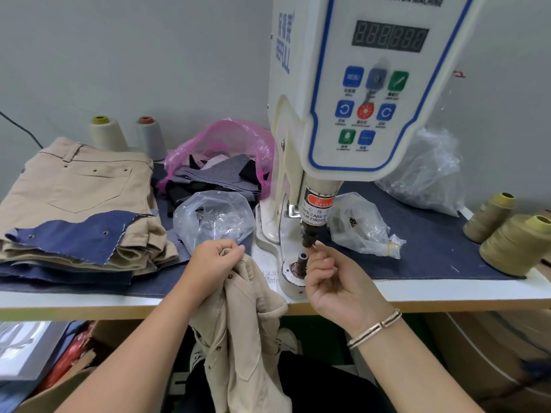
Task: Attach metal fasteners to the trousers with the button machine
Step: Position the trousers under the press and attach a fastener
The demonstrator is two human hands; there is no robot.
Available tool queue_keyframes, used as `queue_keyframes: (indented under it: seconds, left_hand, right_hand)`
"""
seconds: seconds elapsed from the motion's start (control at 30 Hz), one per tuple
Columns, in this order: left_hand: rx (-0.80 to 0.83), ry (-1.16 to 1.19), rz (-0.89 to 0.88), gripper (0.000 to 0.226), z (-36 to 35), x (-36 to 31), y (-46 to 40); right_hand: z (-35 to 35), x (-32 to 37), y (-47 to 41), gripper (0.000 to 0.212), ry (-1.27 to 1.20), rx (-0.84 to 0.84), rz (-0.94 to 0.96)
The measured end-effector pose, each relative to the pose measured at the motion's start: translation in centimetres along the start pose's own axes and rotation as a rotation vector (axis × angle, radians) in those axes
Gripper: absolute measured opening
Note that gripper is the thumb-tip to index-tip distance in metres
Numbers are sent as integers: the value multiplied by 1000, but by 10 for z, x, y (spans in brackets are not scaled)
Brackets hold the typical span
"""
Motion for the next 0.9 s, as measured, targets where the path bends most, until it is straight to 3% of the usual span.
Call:
queue_keyframes:
  seconds: [0.13, 0.2, 0.27, 0.33, 0.47, 0.6, 0.73, 0.8, 0.9]
  left_hand:
    - [5, -2, 1, 48, -1, 1, -1]
    - [3, -13, 6, 47, 0, 1, -1]
    - [-5, -14, 11, 45, 0, 1, 1]
    - [-4, -27, 13, 34, 1, -1, 2]
    - [-35, -285, -23, 20, 5, -9, 1]
    - [-77, -300, 1, 34, 7, -6, -2]
    - [-62, -298, 36, 35, 7, -2, -3]
    - [-32, -302, 111, 33, 7, 2, -3]
    - [60, -260, 229, 26, 3, 9, -7]
  right_hand:
    - [2, -18, 9, 15, -6, 2, 155]
    - [2, -37, 7, 14, 142, 20, 248]
    - [-8, -47, -5, 15, 456, 28, 423]
    - [-39, -51, -23, 23, 931, 48, 670]
    - [-98, -48, -77, 25, 1797, -74, 1006]
    - [-127, -48, -135, 26, 2412, -222, 918]
    - [-147, -56, -161, 24, 2583, -257, 927]
    - [-151, -62, -174, 15, 2656, -301, 848]
    - [-149, -63, -190, 21, 2696, -352, 789]
Point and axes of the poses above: each hand's wrist, its own y-axis away from the middle knuckle, its own z-axis out of the back of the hand, x = y × z, the point moved 6 cm from there along -y, towards the middle knuckle, and after that the axes turned 5 degrees about -z, right-handed, at the moved point
